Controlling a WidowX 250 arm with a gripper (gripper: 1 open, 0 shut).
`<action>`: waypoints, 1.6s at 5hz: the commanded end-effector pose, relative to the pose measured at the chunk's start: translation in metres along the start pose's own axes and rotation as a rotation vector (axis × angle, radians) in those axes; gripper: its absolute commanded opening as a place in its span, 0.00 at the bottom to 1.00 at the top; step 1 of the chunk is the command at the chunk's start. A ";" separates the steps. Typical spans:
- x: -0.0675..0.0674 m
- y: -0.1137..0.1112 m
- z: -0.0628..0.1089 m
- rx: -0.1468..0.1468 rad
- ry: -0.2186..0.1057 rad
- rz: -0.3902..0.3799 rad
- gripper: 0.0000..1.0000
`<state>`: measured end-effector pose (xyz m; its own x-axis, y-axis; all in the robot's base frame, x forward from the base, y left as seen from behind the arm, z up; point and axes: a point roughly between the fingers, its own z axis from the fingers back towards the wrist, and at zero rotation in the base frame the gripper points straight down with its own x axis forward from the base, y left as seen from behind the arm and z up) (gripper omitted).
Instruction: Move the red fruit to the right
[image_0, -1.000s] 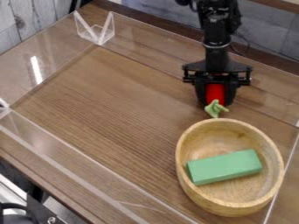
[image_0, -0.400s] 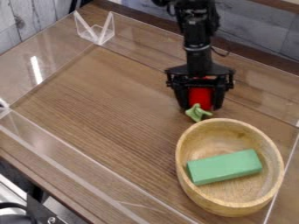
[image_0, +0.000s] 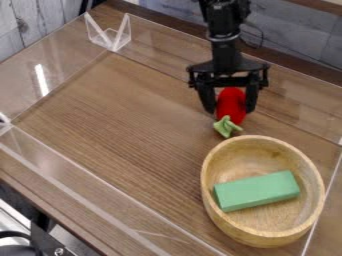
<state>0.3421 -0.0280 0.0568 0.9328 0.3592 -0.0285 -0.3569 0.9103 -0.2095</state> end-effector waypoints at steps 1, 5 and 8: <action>0.014 -0.016 0.043 -0.037 -0.097 -0.020 1.00; -0.003 0.013 0.103 -0.112 -0.161 -0.019 1.00; 0.014 0.090 0.128 -0.025 -0.287 0.079 1.00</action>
<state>0.3097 0.0847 0.1408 0.8545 0.4941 0.1603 -0.4527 0.8596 -0.2368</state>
